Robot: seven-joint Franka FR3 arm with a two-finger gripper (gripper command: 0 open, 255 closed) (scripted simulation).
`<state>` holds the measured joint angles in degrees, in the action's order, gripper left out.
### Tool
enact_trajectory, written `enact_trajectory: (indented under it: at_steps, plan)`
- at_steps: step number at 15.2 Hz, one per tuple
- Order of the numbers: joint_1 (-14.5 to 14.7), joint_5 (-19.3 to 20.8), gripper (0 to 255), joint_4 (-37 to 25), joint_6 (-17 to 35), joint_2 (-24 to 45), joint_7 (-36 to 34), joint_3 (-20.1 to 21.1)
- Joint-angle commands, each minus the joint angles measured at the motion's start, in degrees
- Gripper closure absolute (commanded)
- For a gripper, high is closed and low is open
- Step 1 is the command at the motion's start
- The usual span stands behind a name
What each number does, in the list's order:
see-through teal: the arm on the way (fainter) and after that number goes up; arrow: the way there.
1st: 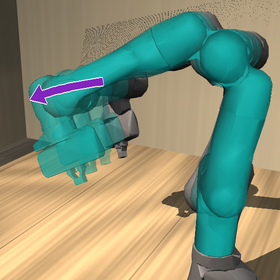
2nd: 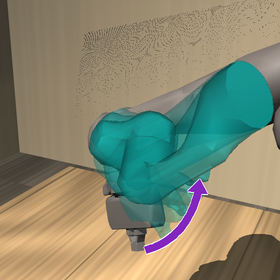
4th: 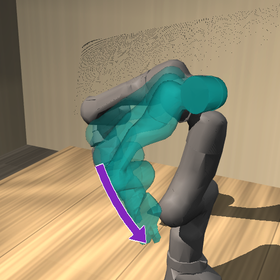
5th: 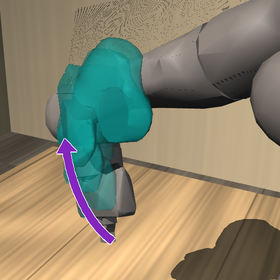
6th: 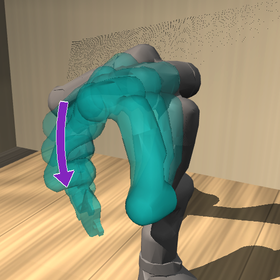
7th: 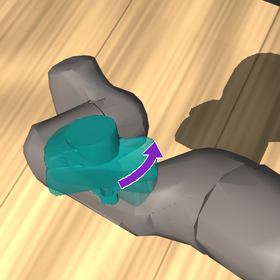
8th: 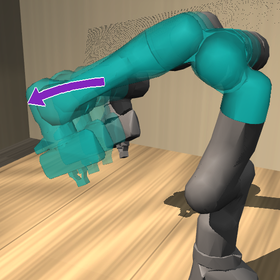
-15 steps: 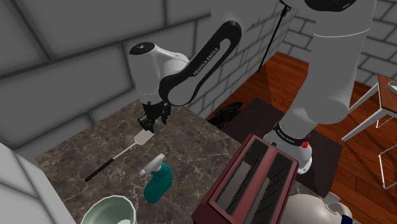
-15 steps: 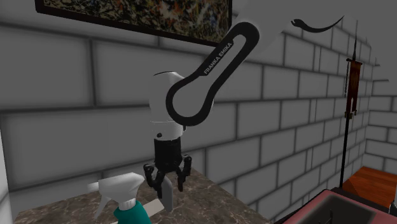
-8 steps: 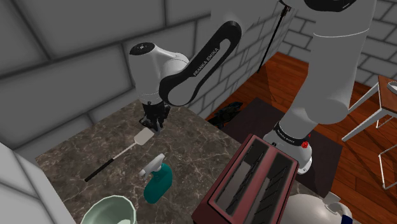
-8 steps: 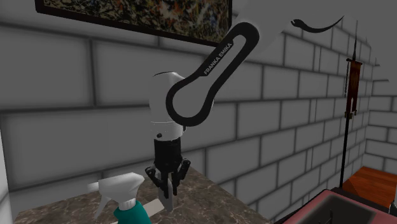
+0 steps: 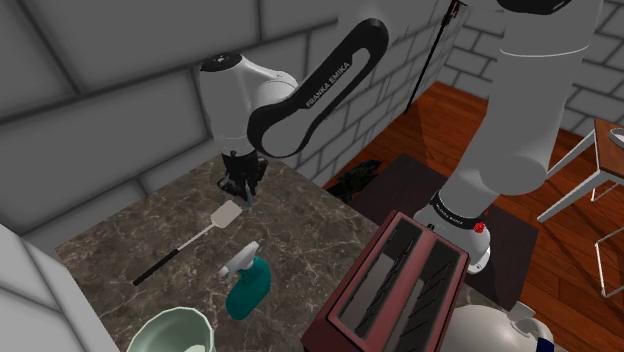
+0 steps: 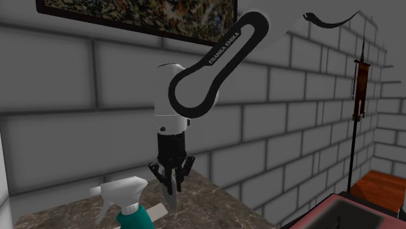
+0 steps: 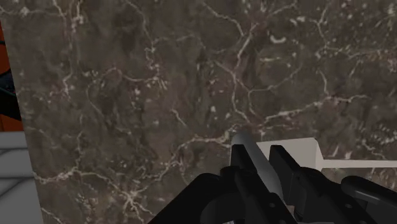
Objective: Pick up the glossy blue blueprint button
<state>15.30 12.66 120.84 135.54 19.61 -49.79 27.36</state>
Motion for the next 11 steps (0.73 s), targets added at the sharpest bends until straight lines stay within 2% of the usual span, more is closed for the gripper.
enact_trajectory:
  at_steps: [1, 11]
  plan:
    - [-0.38, -0.91, 255, -0.34, -1.43, -1.23, 0.66, 0.46]
    - [-1.42, -4.06, 255, -1.72, -6.61, -5.62, 2.76, 1.79]
